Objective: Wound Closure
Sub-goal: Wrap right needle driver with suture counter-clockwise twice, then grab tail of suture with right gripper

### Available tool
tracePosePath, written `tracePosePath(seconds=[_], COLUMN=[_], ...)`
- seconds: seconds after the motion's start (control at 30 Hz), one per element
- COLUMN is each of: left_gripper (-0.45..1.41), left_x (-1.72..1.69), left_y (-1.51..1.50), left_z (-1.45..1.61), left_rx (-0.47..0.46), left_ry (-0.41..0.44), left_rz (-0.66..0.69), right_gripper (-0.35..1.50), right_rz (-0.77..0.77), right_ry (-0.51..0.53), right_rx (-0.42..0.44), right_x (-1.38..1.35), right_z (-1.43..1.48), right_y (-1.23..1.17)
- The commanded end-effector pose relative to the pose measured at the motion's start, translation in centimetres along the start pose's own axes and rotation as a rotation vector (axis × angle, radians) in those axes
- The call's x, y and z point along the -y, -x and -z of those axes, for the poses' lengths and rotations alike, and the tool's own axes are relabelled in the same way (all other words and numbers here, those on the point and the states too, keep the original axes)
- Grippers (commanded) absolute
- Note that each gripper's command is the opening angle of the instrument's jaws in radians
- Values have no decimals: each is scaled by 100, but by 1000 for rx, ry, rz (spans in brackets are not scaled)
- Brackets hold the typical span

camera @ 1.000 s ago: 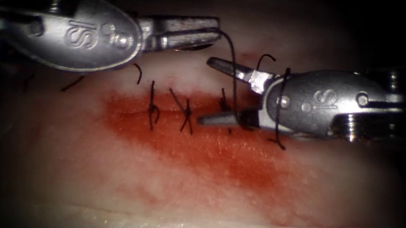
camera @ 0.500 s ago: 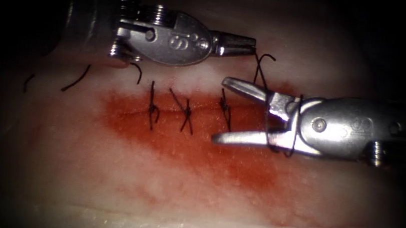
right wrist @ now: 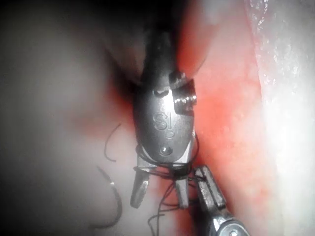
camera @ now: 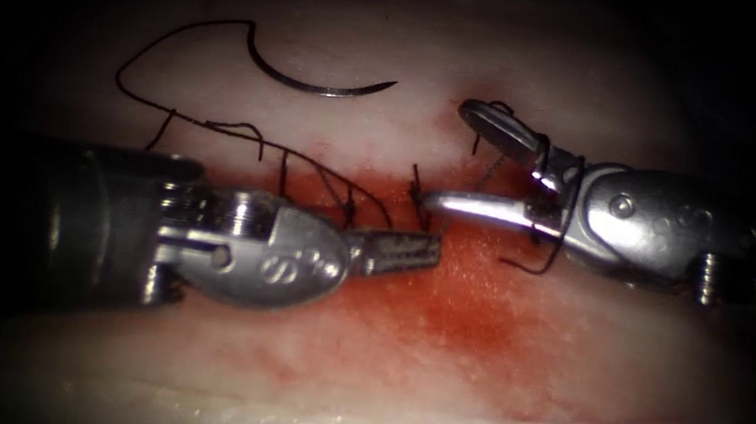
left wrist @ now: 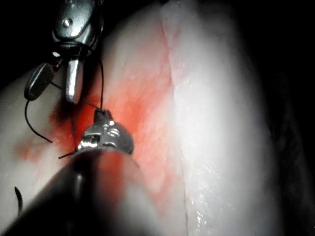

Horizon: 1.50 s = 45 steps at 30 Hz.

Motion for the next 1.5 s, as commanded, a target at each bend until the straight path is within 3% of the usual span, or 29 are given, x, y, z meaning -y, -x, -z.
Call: tracePosePath(seconds=[0.03,0.23,0.33,0.5,0.8,1.13,1.2,1.27,1.33,1.4,1.43,1.47,1.5], left_gripper=[-45,-45,-45,-45,-45,-45,-45,-45,-45,-45,-45,-45,-45], left_x=[-6,-3,8,20,36,46,48,48,49,48,48,48,49], left_y=[-6,-14,-12,-7,7,15,14,14,14,14,14,14,14], left_z=[-6,-5,-5,-9,-15,-14,-13,-13,-12,-12,-12,-12,-11], left_rx=[-4,-13,-14,1,14,18,18,17,17,17,17,17,16], left_ry=[1,3,1,-9,-18,-20,-19,-18,-18,-18,-18,-17,-17], left_rz=[0,6,11,16,18,21,23,24,24,24,24,24,24], right_gripper=[47,41,15,17,34,49,34,31,14,-15,-15,-35,-35], right_rz=[-22,-62,-98,-131,-153,-172,-165,-166,-143,-115,-115,-101,-100], right_ry=[14,64,88,130,238,274,266,267,271,271,271,270,271], right_rx=[41,119,142,178,137,83,82,83,83,103,103,111,111], right_x=[3,9,7,-3,-22,-36,-35,-35,-31,-28,-28,-27,-27], right_z=[-5,2,7,9,-4,-15,-17,-17,-19,-23,-23,-24,-24], right_y=[12,44,60,74,66,41,38,37,37,41,41,43,44])
